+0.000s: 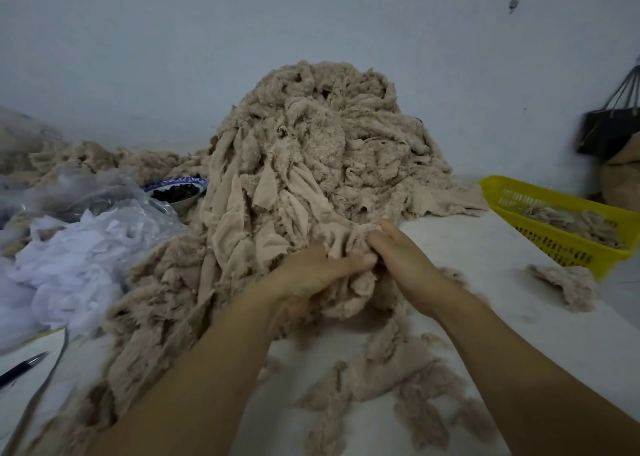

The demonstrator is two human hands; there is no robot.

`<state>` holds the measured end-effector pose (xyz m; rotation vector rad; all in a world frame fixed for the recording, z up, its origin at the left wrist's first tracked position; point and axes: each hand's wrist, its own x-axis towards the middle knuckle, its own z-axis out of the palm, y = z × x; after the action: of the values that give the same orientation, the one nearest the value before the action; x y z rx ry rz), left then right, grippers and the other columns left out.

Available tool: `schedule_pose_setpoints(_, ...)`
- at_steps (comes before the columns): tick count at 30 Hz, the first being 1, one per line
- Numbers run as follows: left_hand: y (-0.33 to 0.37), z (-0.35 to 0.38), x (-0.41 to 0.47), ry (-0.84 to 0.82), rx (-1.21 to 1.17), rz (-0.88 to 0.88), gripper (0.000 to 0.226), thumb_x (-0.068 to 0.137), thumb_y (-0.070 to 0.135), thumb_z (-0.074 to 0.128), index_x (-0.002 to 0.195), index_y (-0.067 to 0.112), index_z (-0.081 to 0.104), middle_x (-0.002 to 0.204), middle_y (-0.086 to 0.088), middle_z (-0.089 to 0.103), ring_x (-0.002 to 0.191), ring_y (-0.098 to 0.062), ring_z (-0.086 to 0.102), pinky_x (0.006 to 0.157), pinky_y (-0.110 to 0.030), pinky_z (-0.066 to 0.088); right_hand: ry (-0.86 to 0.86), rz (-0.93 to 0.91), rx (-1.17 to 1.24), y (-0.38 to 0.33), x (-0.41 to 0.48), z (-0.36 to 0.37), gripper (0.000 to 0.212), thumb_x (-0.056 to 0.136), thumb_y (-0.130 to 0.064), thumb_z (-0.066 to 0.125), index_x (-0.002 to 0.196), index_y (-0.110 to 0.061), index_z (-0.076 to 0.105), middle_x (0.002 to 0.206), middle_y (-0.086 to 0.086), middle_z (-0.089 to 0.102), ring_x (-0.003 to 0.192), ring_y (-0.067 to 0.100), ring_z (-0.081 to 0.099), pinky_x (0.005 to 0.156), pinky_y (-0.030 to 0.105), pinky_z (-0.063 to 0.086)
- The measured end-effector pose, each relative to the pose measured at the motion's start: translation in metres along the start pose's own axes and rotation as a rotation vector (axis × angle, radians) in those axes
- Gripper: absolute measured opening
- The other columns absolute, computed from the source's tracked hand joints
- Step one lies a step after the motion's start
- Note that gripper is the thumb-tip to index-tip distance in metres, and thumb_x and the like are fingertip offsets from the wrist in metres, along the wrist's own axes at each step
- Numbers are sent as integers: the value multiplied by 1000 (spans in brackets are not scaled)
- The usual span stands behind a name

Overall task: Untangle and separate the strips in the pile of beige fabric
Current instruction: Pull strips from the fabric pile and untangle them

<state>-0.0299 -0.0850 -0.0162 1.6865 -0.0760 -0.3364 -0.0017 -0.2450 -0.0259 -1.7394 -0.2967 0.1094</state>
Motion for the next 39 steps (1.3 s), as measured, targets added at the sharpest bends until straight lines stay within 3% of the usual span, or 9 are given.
schedule_pose_setpoints(5, 0, -13, 5, 212, 129, -21, 61, 80, 40, 77, 128, 6, 59, 116, 0, 69, 86, -20, 68, 76, -31, 60, 108, -74, -45, -1, -3, -12, 12, 71, -49, 54, 64, -42, 47, 52, -16, 37, 44, 7, 31, 50, 29, 30)
schedule_pose_setpoints(9, 1, -47, 1, 272, -436, -78, 29, 82, 31, 75, 100, 11, 64, 78, -3, 68, 58, -13, 61, 45, -20, 46, 388, 5, 271, 10, -4, -40, 20, 91, -18, 54, 74, -23, 47, 54, -5, 27, 41, 9, 19, 38, 24, 20)
schedule_pose_setpoints(14, 2, -43, 2, 389, -381, 15, 13, 89, 24, 73, 87, 12, 73, 91, -11, 77, 79, -26, 74, 69, -40, 61, 201, 33, -100, 13, -3, -24, 19, 97, -41, 51, 84, -36, 64, 78, -21, 60, 69, -5, 55, 63, 19, 39)
schedule_pose_setpoints(17, 1, -22, 11, 410, -73, 117, 12, 90, 29, 68, 89, 18, 68, 69, 6, 74, 68, -10, 71, 61, -20, 54, 117, -94, -239, 4, -3, 1, 16, 96, -58, 49, 94, -45, 58, 94, -38, 56, 91, -19, 52, 70, 7, 39)
schedule_pose_setpoints(22, -9, -4, 20, 172, 788, 495, 22, 90, 16, 55, 78, 34, 60, 95, -9, 66, 85, -23, 57, 72, -23, 44, 84, 96, -153, 7, -3, 24, 10, 95, -39, 58, 99, -29, 59, 97, -3, 67, 85, 13, 63, 73, 30, 52)
schedule_pose_setpoints(26, -23, 2, 22, -70, 730, 448, 18, 86, 35, 62, 104, 32, 65, 103, 9, 67, 91, -6, 63, 76, -22, 53, 174, 158, -190, 19, -2, 19, 19, 93, -17, 54, 106, -19, 68, 96, 6, 70, 84, 20, 64, 73, 34, 52)
schedule_pose_setpoints(30, -29, -10, 14, -13, 555, 349, 11, 93, 54, 58, 91, 43, 61, 89, 27, 65, 79, 11, 59, 66, -2, 42, 145, 242, 303, 19, 4, -8, 25, 96, -11, 48, 84, -11, 70, 62, 4, 65, 47, 14, 57, 44, 24, 43)
schedule_pose_setpoints(34, -36, -21, 21, 353, 598, 349, 14, 99, 37, 54, 101, 31, 67, 98, 19, 62, 96, 1, 60, 76, -13, 44, 404, 100, 1112, 15, 20, -59, 33, 97, -36, 60, 116, -9, 55, 107, 14, 70, 90, 20, 75, 63, 24, 57)
schedule_pose_setpoints(39, -49, -29, 28, 478, 897, 110, 40, 98, 34, 53, 133, 13, 54, 130, -9, 54, 122, -29, 48, 99, -39, 43, 284, 209, 264, 47, 13, -13, 22, 99, -28, 55, 102, -10, 67, 91, 5, 75, 75, 11, 72, 63, 22, 56)
